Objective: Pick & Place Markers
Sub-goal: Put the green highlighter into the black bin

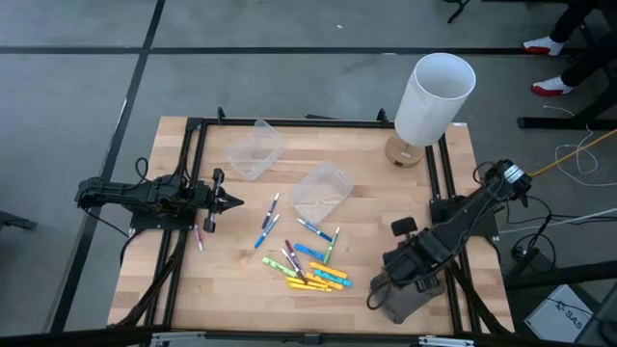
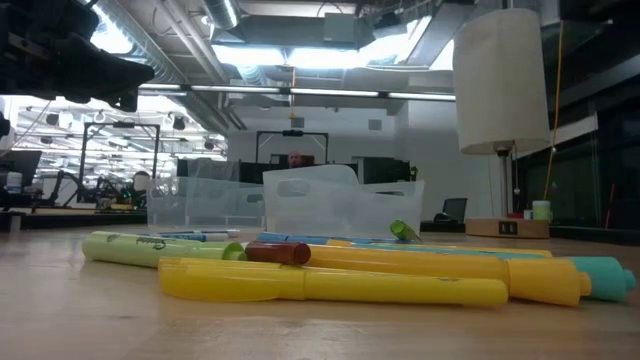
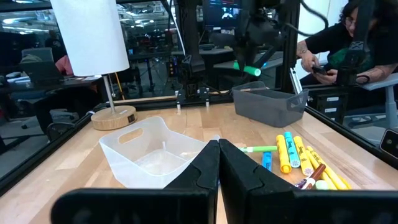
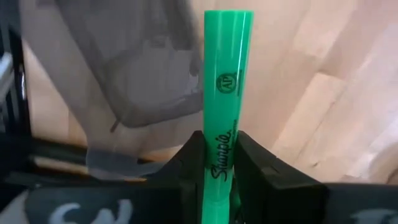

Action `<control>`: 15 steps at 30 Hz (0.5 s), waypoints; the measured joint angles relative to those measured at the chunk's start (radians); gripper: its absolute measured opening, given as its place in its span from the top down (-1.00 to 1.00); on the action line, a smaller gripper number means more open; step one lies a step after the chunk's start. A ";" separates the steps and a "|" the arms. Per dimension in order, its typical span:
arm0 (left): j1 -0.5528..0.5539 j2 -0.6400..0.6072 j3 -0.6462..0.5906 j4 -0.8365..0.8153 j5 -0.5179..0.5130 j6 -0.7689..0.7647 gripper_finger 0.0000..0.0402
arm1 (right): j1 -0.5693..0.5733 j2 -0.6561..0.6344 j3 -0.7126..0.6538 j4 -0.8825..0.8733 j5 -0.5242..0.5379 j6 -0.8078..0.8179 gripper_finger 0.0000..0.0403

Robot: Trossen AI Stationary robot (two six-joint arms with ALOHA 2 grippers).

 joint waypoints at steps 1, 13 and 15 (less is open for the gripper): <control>0.000 0.000 0.000 0.000 0.000 0.000 0.98 | 0.008 0.002 -0.006 0.003 -0.004 -0.008 0.70; 0.000 0.000 0.000 0.000 0.000 0.000 0.98 | 0.035 0.012 -0.079 0.221 -0.036 -0.052 0.70; 0.000 0.000 0.000 0.000 0.000 0.000 0.98 | 0.045 0.012 -0.103 0.241 -0.053 -0.052 0.70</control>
